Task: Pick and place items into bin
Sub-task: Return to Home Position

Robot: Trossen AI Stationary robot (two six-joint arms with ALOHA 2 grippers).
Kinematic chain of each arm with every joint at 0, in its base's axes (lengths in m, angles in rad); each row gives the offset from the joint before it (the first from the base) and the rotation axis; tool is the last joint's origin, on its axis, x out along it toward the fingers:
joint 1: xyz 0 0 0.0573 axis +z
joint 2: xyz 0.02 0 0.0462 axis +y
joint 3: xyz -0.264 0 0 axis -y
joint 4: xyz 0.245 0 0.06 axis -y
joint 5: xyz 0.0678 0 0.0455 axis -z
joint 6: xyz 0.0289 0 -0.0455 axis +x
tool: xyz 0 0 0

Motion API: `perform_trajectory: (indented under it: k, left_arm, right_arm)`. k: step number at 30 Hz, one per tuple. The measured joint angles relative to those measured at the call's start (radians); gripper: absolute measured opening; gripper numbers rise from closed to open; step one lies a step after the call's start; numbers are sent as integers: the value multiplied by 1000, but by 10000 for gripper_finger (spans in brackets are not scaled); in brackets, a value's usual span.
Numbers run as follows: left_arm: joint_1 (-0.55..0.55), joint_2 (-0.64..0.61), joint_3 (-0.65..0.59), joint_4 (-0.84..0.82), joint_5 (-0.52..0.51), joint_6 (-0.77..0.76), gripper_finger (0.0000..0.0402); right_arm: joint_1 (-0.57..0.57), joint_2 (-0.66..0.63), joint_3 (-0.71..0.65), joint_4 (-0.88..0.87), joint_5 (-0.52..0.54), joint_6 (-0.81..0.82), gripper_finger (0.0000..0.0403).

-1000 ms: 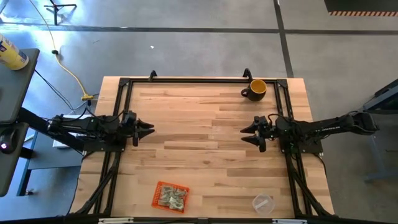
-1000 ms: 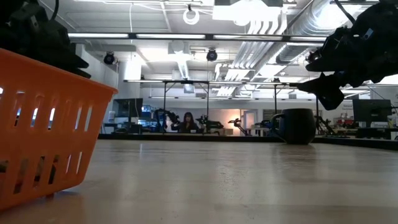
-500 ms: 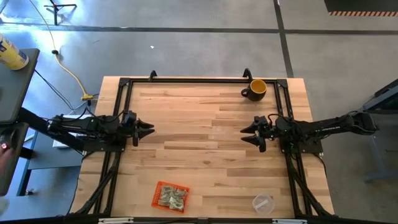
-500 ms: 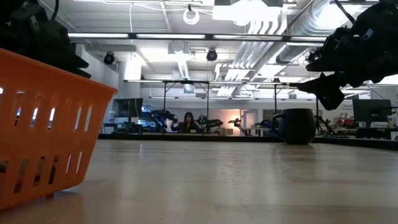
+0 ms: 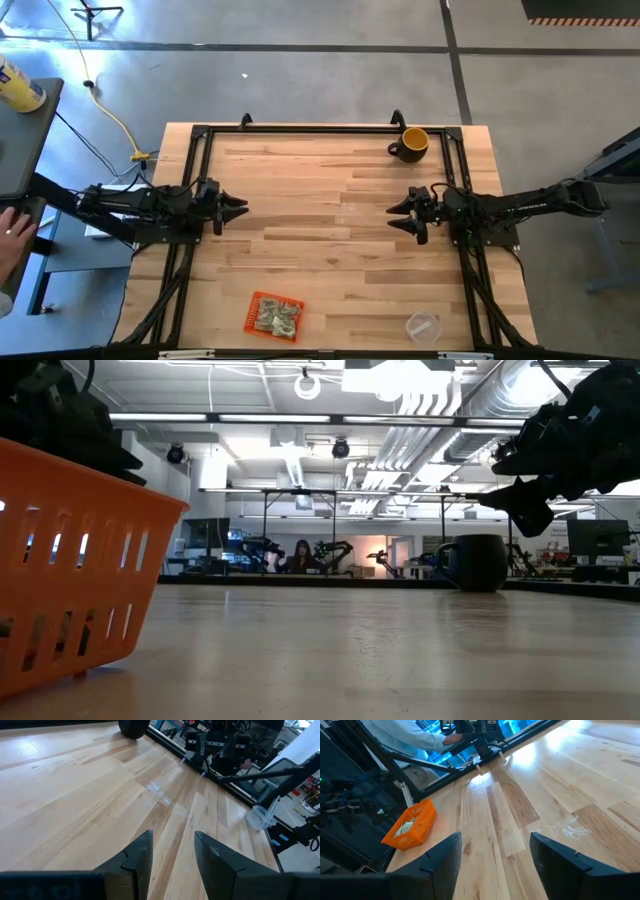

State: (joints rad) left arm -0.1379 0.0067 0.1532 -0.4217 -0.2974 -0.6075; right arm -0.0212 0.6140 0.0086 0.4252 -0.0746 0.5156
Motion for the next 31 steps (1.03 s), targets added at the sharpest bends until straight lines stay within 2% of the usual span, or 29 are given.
perform_trajectory:
  k: [31]
  left_arm:
    - [0,0,0,0,0,0,179]
  right_arm:
    - [0,0,0,0,0,0,222]
